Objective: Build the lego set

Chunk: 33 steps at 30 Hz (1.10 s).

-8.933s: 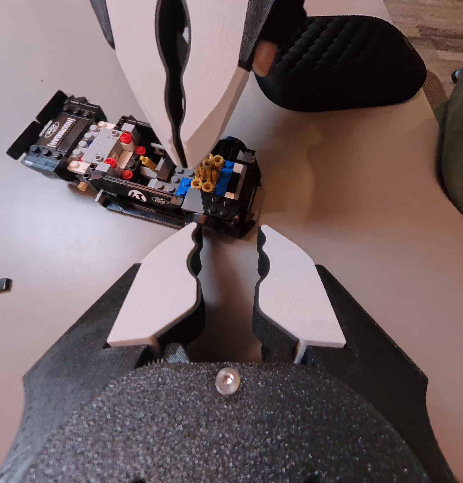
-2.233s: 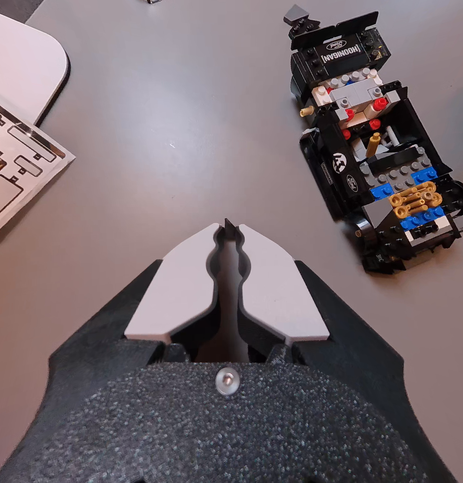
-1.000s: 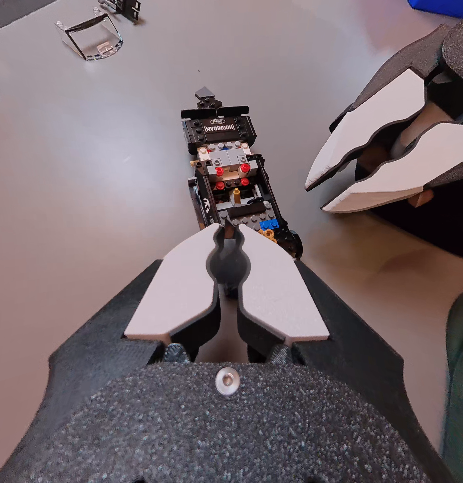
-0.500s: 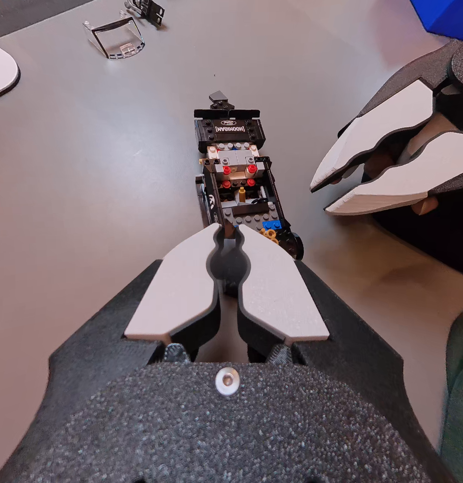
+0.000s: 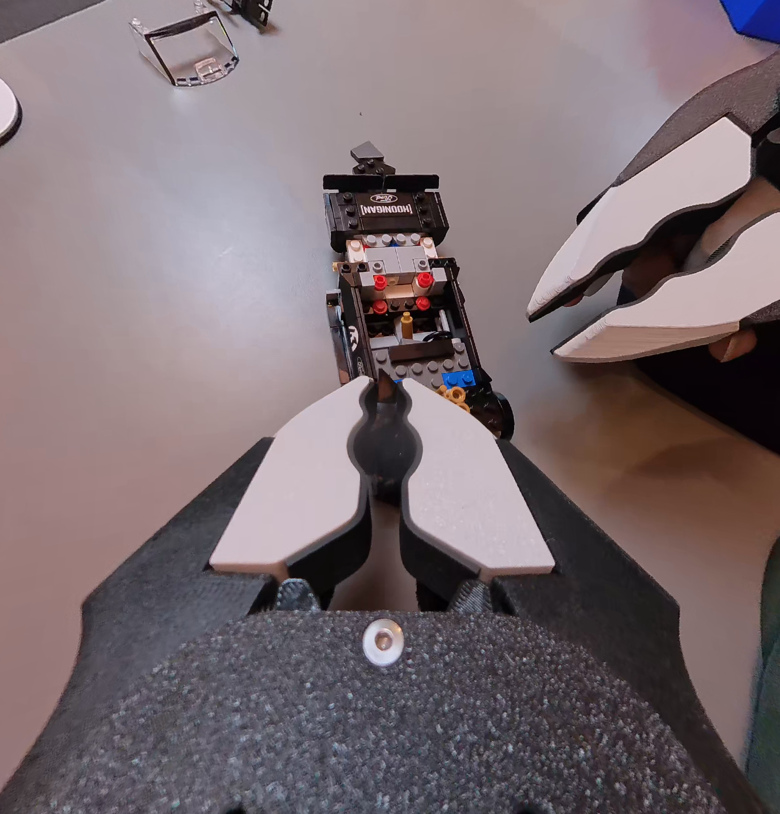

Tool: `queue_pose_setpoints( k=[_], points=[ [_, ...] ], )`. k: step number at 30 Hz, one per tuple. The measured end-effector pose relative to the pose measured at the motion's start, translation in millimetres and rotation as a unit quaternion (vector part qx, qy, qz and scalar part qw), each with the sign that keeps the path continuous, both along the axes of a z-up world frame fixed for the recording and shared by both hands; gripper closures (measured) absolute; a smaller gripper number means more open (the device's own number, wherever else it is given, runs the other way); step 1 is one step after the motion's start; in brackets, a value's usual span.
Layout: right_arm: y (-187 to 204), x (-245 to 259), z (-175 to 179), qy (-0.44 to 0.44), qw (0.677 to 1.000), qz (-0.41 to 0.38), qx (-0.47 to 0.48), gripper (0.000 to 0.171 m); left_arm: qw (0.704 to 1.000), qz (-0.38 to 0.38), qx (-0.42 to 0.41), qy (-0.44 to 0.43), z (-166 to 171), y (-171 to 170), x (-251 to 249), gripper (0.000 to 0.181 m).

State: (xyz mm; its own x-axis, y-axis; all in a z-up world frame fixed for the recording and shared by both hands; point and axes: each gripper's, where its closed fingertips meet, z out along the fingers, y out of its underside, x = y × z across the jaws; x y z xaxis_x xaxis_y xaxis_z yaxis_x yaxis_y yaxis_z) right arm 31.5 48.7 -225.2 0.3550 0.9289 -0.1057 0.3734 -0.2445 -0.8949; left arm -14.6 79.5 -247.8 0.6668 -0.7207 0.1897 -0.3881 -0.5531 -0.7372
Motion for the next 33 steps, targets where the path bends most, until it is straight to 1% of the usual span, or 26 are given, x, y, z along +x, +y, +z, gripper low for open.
queue_pose_setpoints(
  k=[11,14,18,25,30,33],
  points=[
    [-0.8,-0.3,0.3,-0.001,1.0,0.002,0.003,0.157,1.0,0.0,-0.02,-0.005,-5.6,1.0,5.1,0.173],
    [-0.8,-0.3,0.2,-0.001,1.0,0.001,0.003,0.156,1.0,-0.003,-0.023,-0.013,-4.9,-0.1,5.9,0.169],
    [-0.9,-0.5,-0.3,-0.002,1.0,0.001,0.003,0.156,1.0,-0.004,-0.023,-0.016,-4.7,-0.5,5.6,0.168],
    [-0.5,-0.3,-0.1,0.0,1.0,0.0,0.001,0.157,0.999,-0.017,-0.024,-0.027,0.3,-4.9,6.6,0.159],
    [4.1,-1.3,1.4,0.0,1.0,0.003,-0.002,0.157,0.999,-0.032,-0.014,-0.02,9.8,-5.5,-10.3,0.155],
    [14.0,-4.1,-2.5,-0.034,0.999,0.011,0.002,0.158,0.999,-0.039,-0.014,-0.011,8.1,-7.8,-22.7,0.155]
  ],
)
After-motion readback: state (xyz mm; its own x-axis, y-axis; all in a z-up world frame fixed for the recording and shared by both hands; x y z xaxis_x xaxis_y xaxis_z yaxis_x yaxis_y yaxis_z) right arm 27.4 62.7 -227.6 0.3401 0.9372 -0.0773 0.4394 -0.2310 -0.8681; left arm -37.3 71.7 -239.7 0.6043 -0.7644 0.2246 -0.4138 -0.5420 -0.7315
